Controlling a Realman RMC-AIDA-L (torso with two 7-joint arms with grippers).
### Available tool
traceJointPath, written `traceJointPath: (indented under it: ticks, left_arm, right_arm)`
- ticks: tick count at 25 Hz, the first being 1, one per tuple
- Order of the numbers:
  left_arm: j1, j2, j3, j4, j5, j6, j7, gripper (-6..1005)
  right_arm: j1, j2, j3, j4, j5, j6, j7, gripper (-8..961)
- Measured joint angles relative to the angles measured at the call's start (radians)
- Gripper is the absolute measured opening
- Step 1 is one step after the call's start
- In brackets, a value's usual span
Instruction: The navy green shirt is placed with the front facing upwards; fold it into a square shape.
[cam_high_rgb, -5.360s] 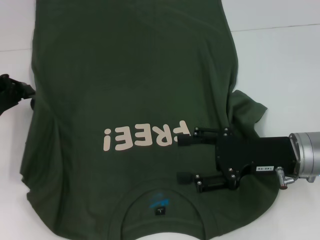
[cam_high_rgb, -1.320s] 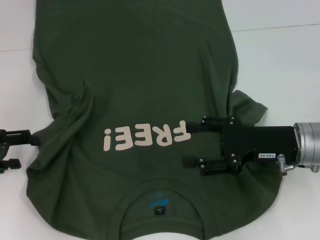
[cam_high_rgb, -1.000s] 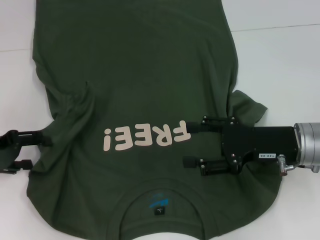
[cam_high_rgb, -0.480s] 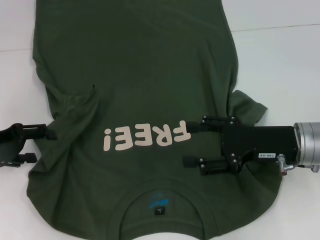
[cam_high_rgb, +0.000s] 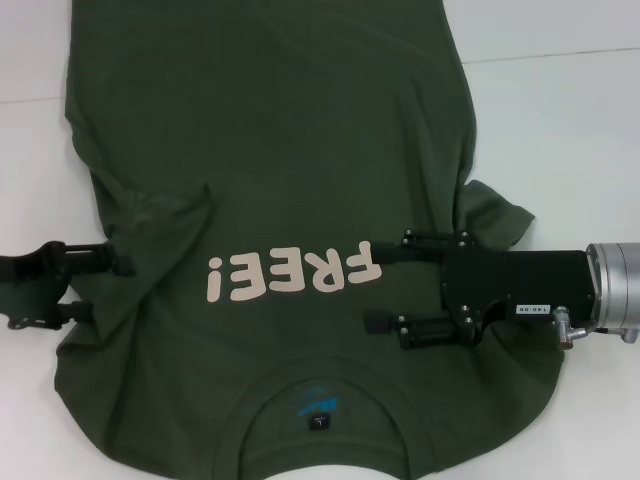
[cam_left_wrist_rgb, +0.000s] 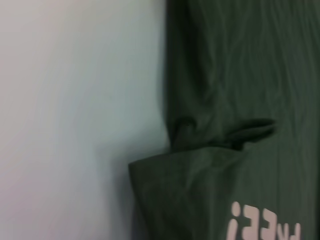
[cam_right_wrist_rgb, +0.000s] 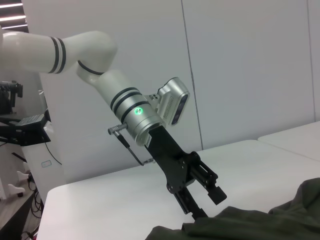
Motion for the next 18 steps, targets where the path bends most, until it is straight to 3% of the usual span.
traceJointPath:
  ticks: [5,18]
  left_arm:
    - [-0.002,-0.007,0.007,-0.021,-0.035,0.024,0.003,886]
    - [0.01,-0.059,0.011,-0.088,-0.138,0.143,0.059,884]
  right_arm:
    - [0.0,0.0,0.0,0.0,-0.001,0.001,0.0,857]
    - [-0.001,0.0,-0.001,0.0,-0.001,0.001,-0.006,856]
